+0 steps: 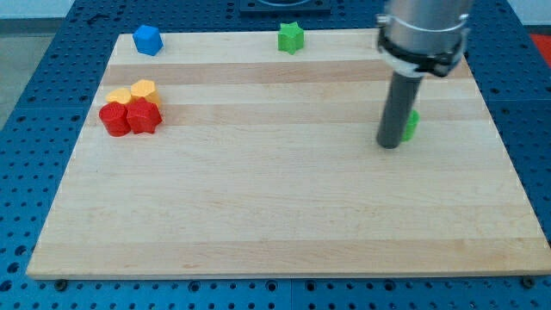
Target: Point your arm to yellow heart
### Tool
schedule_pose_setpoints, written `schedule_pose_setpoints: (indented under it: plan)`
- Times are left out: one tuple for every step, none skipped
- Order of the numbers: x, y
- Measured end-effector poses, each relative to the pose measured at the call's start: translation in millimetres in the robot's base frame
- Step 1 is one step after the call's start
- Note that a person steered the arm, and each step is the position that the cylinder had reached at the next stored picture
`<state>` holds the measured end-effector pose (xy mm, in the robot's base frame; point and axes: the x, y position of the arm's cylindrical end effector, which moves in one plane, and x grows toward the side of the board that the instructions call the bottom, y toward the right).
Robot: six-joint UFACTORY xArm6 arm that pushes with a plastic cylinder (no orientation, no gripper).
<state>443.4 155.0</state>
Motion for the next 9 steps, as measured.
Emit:
schedule_pose_setpoints:
  plan:
    - [-1, 21]
    - [0, 22]
    - [22, 4]
    - [31, -16]
    - [31, -20]
    - [31, -26]
    - [-4, -63]
    - [-29, -91]
    - [-34, -103]
